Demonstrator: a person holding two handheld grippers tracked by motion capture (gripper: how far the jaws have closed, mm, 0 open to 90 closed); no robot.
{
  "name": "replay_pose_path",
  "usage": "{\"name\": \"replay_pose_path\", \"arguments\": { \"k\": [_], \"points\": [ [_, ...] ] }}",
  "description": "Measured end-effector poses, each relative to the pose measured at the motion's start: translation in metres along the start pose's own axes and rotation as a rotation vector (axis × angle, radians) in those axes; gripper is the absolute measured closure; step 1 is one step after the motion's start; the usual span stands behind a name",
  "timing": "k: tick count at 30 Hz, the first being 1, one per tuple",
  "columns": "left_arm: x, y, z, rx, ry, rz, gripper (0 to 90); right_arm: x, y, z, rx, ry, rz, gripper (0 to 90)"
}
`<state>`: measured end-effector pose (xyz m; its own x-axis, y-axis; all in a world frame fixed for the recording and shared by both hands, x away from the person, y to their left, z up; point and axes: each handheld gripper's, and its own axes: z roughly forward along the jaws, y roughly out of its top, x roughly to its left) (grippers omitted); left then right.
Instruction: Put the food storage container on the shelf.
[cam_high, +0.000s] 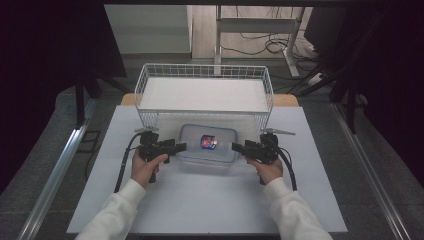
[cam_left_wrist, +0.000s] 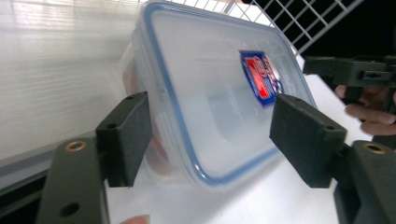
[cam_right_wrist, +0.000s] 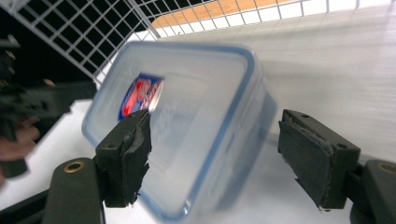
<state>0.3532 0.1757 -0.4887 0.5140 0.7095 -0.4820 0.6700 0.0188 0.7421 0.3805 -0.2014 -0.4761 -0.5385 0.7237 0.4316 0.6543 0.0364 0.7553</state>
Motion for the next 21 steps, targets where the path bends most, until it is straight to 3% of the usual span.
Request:
{"name": "replay_pose_path", "arguments": {
  "k": [2, 5, 8, 12, 14, 21],
  "points": [
    [-0.005, -0.003, -0.006, -0.011, 0.005, 0.031, 28.0, 0.003, -0.004, -0.009, 0.003, -0.012, -0.038, 26.0],
    [-0.01, -0.008, -0.014, -0.006, 0.003, 0.037, 27.7, 0.006, -0.01, -0.022, -0.001, -0.02, -0.066, 28.3],
    [-0.016, -0.014, -0.021, 0.01, 0.018, 0.066, 27.3, 0.01, -0.015, -0.031, 0.008, 0.001, -0.083, 34.5],
    [-0.019, -0.024, -0.028, 0.042, 0.029, 0.092, 27.5, 0.016, -0.024, -0.035, 0.067, -0.038, -0.179, 38.7],
    [-0.022, -0.03, -0.031, 0.053, 0.039, 0.111, 27.6, 0.02, -0.029, -0.038, 0.09, -0.045, -0.217, 43.2],
    [-0.032, -0.046, -0.047, 0.073, -0.005, 0.117, 27.2, 0.033, -0.043, -0.04, 0.191, -0.043, -0.308, 70.3]
  ]
}}
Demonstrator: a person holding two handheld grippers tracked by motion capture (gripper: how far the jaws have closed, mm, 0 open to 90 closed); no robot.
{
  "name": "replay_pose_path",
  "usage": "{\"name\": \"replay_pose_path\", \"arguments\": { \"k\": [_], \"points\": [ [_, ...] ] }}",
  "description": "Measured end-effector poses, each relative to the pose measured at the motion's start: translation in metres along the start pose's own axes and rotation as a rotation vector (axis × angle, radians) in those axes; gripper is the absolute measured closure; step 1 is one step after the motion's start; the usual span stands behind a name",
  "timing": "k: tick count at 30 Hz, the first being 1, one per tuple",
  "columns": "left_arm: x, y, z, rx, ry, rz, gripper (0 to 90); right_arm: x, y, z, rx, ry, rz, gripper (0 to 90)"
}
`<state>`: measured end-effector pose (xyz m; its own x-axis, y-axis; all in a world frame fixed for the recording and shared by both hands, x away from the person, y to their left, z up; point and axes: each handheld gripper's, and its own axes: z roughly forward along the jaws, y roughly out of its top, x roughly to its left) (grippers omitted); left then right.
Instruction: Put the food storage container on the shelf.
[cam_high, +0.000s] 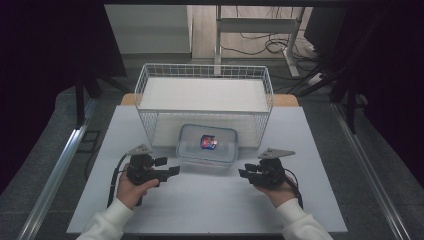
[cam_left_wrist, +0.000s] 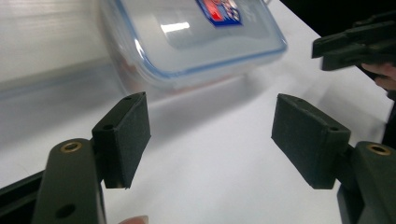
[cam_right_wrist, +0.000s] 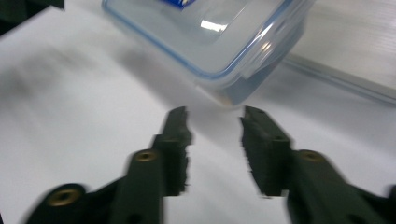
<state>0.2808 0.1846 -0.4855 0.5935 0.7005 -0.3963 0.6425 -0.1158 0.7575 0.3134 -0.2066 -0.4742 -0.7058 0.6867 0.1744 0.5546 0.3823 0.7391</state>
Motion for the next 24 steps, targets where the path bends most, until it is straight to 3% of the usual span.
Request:
{"name": "replay_pose_path", "arguments": {
  "k": [4, 6, 9, 11, 17, 24],
  "points": [
    [-0.007, -0.009, -0.007, 0.014, -0.003, 0.012, 26.7, 0.006, -0.001, 0.006, 0.035, 0.032, -0.026, 85.4],
    [-0.009, -0.013, -0.009, 0.022, 0.004, 0.021, 26.7, 0.011, -0.001, 0.011, 0.049, 0.041, -0.045, 88.2],
    [-0.014, -0.016, -0.011, 0.043, 0.028, 0.057, 26.6, 0.017, 0.0, 0.018, 0.066, 0.044, -0.065, 88.5],
    [-0.016, -0.017, -0.011, 0.055, 0.023, 0.08, 26.3, 0.023, 0.003, 0.024, 0.071, 0.037, -0.092, 88.5],
    [-0.016, -0.017, -0.008, 0.078, 0.007, 0.083, 25.4, 0.035, 0.013, 0.045, 0.087, 0.017, -0.155, 88.6],
    [-0.016, -0.017, -0.006, 0.087, 0.022, 0.088, 25.4, 0.039, 0.022, 0.07, 0.107, -0.005, -0.18, 88.6]
  ]
}}
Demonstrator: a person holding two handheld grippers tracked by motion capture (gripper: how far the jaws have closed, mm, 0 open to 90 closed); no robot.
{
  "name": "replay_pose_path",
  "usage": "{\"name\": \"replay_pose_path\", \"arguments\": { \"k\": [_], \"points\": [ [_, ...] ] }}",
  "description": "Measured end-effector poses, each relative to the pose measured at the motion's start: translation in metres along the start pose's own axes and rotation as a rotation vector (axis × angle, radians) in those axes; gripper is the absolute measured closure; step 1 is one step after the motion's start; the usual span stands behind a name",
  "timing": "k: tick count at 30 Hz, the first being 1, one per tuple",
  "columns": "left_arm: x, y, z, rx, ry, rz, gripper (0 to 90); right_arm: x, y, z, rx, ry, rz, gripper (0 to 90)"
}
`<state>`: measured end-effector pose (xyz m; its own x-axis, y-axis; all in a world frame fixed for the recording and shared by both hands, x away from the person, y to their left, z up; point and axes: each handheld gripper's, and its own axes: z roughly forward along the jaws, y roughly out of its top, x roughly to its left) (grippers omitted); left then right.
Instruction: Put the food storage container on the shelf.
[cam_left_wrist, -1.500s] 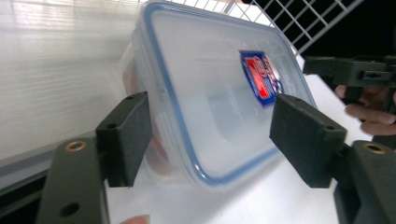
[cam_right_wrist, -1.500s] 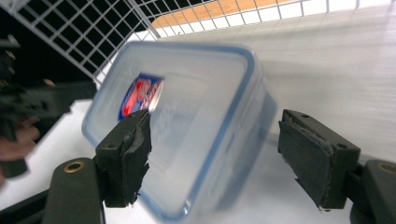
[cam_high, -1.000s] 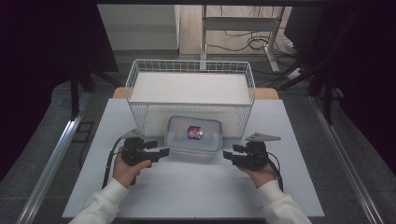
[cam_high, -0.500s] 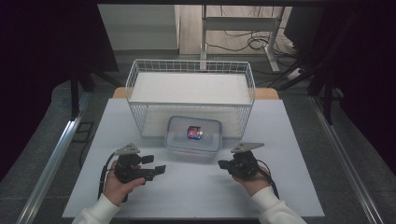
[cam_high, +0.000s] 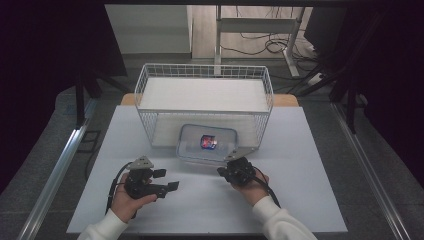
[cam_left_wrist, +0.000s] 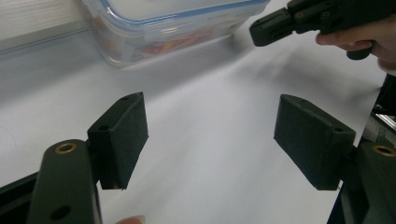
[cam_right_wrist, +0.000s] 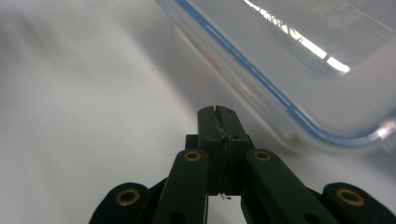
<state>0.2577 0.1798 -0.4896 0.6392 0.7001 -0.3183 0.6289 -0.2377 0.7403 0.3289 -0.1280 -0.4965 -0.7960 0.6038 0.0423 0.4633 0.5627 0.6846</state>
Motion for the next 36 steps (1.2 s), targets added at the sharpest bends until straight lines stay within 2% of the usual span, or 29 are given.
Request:
{"name": "replay_pose_path", "arguments": {
  "k": [6, 10, 11, 15, 20, 22, 29, 36],
  "points": [
    [0.0, 0.0, 0.0, 0.003, 0.004, 0.003, 25.4, 0.005, 0.009, 0.02, -0.009, 0.014, 0.011, 88.7],
    [0.0, -0.001, 0.0, 0.005, 0.008, 0.001, 25.4, 0.009, 0.013, 0.028, -0.006, 0.003, -0.018, 88.7],
    [0.001, -0.001, 0.0, 0.005, 0.01, 0.0, 25.4, 0.009, 0.013, 0.03, -0.008, 0.0, -0.009, 88.7],
    [0.003, -0.002, 0.0, 0.005, 0.009, -0.012, 25.4, 0.006, 0.014, 0.033, -0.017, 0.007, 0.009, 88.7],
    [0.002, -0.002, 0.0, 0.004, 0.011, -0.012, 25.4, 0.007, 0.018, 0.034, -0.027, 0.007, 0.002, 88.8],
    [0.002, -0.002, 0.001, 0.004, 0.011, -0.012, 25.3, 0.005, 0.02, 0.032, -0.036, -0.011, 0.003, 88.7],
    [0.003, -0.003, 0.001, 0.008, 0.008, -0.017, 25.1, 0.001, 0.026, 0.032, -0.068, -0.02, 0.009, 88.8],
    [0.003, -0.003, 0.002, 0.013, 0.01, -0.017, 25.1, -0.002, 0.034, 0.033, -0.087, -0.051, 0.009, 88.8]
  ]
}}
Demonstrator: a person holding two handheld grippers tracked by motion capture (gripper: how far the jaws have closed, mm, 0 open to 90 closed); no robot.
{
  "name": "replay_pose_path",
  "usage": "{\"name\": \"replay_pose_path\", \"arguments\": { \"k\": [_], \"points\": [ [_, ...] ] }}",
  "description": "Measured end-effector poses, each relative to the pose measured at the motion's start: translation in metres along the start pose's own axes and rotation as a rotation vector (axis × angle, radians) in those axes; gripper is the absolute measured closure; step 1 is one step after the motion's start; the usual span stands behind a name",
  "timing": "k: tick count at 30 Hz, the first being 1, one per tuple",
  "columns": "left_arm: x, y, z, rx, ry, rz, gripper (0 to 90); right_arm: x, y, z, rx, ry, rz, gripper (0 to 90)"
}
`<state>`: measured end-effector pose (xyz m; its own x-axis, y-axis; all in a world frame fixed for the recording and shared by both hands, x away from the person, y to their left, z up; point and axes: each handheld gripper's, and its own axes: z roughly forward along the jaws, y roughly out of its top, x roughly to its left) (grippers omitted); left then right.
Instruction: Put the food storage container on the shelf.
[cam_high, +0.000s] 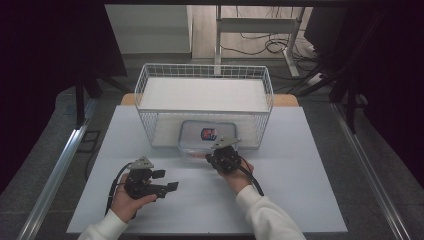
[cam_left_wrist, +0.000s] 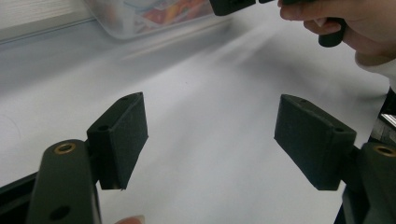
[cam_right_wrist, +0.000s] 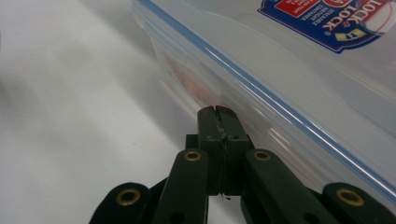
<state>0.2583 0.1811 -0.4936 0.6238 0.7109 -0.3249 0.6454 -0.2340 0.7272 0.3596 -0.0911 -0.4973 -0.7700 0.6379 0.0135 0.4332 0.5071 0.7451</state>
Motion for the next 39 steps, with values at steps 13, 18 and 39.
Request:
{"name": "replay_pose_path", "arguments": {
  "k": [13, 18, 39],
  "points": [
    [0.0, -0.001, 0.001, 0.006, 0.004, -0.001, 25.1, -0.016, 0.004, 0.005, -0.013, -0.04, 0.042, 88.8],
    [0.0, -0.002, 0.001, 0.008, 0.004, -0.003, 25.1, -0.022, 0.006, 0.006, -0.017, -0.059, 0.057, 88.8],
    [0.002, -0.004, 0.002, 0.016, 0.017, -0.011, 24.9, -0.036, 0.014, 0.018, -0.04, -0.05, 0.072, 88.8]
  ]
}}
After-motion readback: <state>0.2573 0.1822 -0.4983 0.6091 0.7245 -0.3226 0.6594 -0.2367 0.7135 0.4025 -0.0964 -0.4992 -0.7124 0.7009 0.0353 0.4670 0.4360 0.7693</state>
